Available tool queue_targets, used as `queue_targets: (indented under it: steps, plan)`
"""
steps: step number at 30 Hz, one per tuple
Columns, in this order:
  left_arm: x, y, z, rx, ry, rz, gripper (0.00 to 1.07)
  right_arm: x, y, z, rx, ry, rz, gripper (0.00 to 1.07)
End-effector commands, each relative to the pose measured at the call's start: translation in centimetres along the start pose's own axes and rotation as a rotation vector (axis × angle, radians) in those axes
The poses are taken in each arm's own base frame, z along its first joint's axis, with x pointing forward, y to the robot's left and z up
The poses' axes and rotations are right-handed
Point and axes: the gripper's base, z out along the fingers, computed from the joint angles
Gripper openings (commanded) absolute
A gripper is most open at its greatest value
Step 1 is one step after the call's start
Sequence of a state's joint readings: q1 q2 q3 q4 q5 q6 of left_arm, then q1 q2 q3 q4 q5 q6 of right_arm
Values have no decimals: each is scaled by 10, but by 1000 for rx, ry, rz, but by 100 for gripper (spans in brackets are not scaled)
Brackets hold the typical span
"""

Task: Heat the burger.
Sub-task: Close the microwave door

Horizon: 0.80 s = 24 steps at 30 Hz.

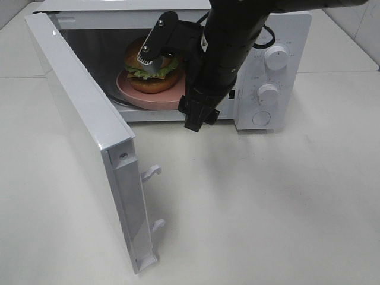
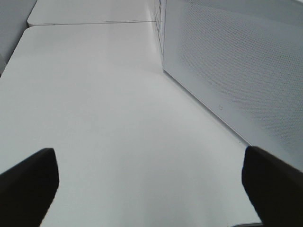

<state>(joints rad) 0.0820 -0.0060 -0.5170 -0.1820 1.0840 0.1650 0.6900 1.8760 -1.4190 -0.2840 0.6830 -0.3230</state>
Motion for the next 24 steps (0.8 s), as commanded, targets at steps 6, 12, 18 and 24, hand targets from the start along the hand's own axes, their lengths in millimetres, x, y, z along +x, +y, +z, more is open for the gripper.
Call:
queue_targets:
  steps: [6,12,18,24]
  plan:
    - [0,-1,-2,0,-27,-2,98,32,12,-38,-2,7,140,75]
    - [0,-1,-2,0,-27,-2,98,54,21,-60,-6,27,216,75]
    - [0,-1,-2,0,-27,-2,98,76,25,-106,-19,56,393,75]
    - [0,-1,-2,0,-27,-2,98,89,28,-133,-17,31,418,77]
